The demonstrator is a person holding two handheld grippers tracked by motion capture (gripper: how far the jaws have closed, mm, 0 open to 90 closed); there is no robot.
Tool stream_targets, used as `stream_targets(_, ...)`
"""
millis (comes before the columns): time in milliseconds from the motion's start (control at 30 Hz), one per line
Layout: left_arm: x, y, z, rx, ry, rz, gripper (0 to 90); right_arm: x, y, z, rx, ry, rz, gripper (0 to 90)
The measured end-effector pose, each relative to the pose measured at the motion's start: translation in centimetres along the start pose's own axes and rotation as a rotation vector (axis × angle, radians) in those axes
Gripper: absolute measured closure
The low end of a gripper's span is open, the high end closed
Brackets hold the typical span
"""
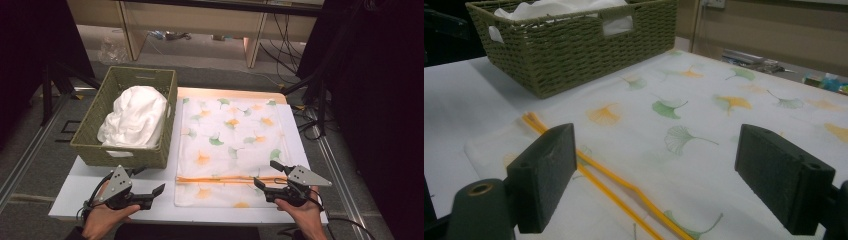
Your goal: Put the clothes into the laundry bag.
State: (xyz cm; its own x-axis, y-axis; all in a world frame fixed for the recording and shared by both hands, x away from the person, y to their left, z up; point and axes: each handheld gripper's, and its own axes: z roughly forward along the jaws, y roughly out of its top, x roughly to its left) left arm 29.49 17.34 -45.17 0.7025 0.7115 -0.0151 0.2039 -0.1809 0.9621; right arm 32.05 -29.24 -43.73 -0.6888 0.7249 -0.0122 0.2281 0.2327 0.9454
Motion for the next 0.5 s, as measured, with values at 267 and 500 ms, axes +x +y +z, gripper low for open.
stream_targets(267, 0.11, 0.18, 0.10, 0.002, 0.005, -0.002, 16.4, -0.10, -0.06, 0.16, 0.005, 0.007, 0.008, 17.9)
stream_targets(500, 0.22, 0.43, -0.07, -0.004, 0.000, -0.014, 16.8, -0.29, -0.06, 0.21, -0.003, 0.004, -0.009, 17.2)
